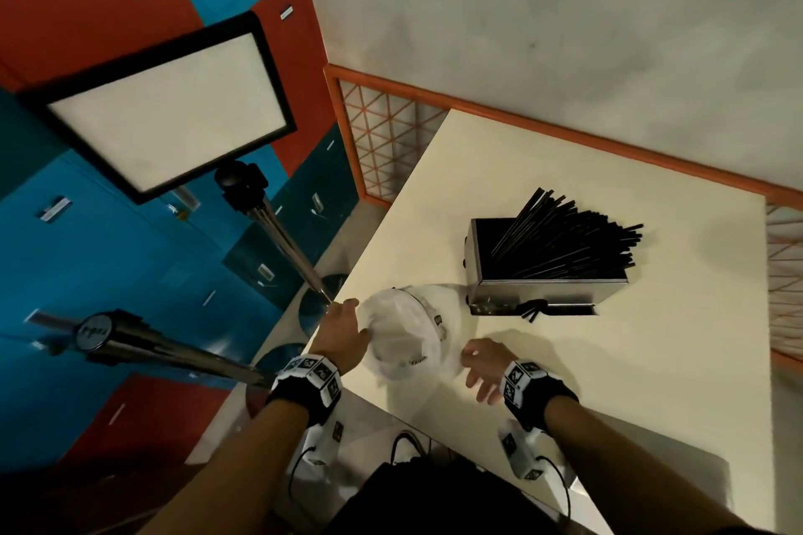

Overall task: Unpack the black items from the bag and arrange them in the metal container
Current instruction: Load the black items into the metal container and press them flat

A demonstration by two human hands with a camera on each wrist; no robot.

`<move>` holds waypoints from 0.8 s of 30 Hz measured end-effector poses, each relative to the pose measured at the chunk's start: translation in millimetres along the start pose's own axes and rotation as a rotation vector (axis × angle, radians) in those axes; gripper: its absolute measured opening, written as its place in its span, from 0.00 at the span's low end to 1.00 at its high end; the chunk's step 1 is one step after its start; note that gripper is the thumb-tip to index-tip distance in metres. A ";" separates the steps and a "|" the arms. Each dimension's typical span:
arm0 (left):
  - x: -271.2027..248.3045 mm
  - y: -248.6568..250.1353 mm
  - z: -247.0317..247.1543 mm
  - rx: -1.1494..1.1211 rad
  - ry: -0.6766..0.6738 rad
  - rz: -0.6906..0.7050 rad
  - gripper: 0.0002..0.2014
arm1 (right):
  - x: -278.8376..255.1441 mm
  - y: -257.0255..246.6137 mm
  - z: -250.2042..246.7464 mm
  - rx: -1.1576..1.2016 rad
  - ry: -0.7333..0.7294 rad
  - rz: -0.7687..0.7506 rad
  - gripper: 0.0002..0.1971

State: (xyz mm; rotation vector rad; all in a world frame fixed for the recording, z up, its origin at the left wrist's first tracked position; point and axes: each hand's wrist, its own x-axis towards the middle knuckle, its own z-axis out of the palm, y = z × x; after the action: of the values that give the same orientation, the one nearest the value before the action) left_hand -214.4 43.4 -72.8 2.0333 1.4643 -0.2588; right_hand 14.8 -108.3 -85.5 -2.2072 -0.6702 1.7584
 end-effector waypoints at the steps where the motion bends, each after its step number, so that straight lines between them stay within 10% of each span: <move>1: -4.0 5.2 0.1 -0.010 0.056 0.051 0.29 | -3.8 4.5 0.9 -0.062 -0.039 0.050 0.13; 10: -22.4 87.2 10.9 -0.225 0.110 0.475 0.25 | -36.7 70.8 -48.8 -0.119 -0.062 0.041 0.09; 19: 13.3 211.4 26.3 -0.136 0.156 0.558 0.48 | -79.8 37.3 -177.6 -0.148 0.792 -0.586 0.09; 24: 31.4 255.8 28.6 -0.008 0.188 0.585 0.54 | -75.9 27.6 -217.2 -0.047 1.046 -0.598 0.10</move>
State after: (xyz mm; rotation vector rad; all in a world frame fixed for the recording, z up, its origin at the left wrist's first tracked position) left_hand 35.5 0.5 -18.2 2.4223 0.9014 0.1841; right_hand 216.9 -149.0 20.2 -2.2035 -0.9146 0.2195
